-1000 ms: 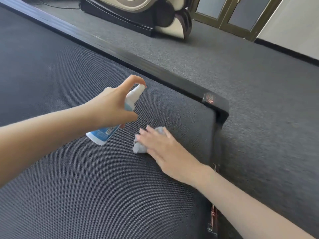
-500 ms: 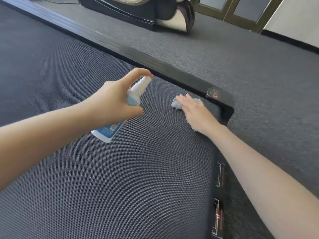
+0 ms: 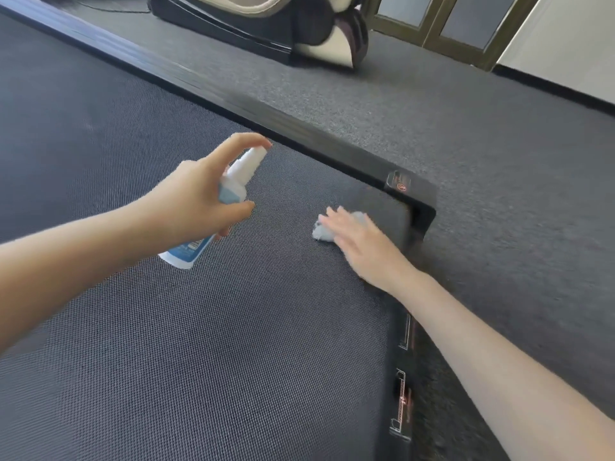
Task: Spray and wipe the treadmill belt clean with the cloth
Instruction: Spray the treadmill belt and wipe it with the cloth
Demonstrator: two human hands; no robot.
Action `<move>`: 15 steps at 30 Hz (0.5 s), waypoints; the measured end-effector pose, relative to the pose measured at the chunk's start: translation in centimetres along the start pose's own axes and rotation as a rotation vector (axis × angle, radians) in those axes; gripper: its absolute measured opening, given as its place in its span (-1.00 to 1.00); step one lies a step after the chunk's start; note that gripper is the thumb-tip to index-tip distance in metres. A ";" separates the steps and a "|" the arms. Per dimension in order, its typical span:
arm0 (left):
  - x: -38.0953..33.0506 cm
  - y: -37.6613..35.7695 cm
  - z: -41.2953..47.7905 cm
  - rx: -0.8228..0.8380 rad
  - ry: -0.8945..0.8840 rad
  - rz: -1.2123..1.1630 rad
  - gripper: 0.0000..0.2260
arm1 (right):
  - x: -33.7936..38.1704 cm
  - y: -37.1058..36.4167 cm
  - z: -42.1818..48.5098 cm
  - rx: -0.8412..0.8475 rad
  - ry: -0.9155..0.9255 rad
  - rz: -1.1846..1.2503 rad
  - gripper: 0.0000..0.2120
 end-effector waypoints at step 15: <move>-0.5 -1.3 -1.1 0.075 -0.022 -0.018 -0.39 | 1.8 -1.3 -7.7 0.124 0.214 0.002 -0.54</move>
Point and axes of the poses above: each hand's wrist, its own z-axis towards the middle knuckle, its own y-axis out of the back of the hand, x = y × z, the point moved 5 cm from there along z, towards the middle knuckle, and after that the axes turned 11 degrees about z, right-handed, at the moved point
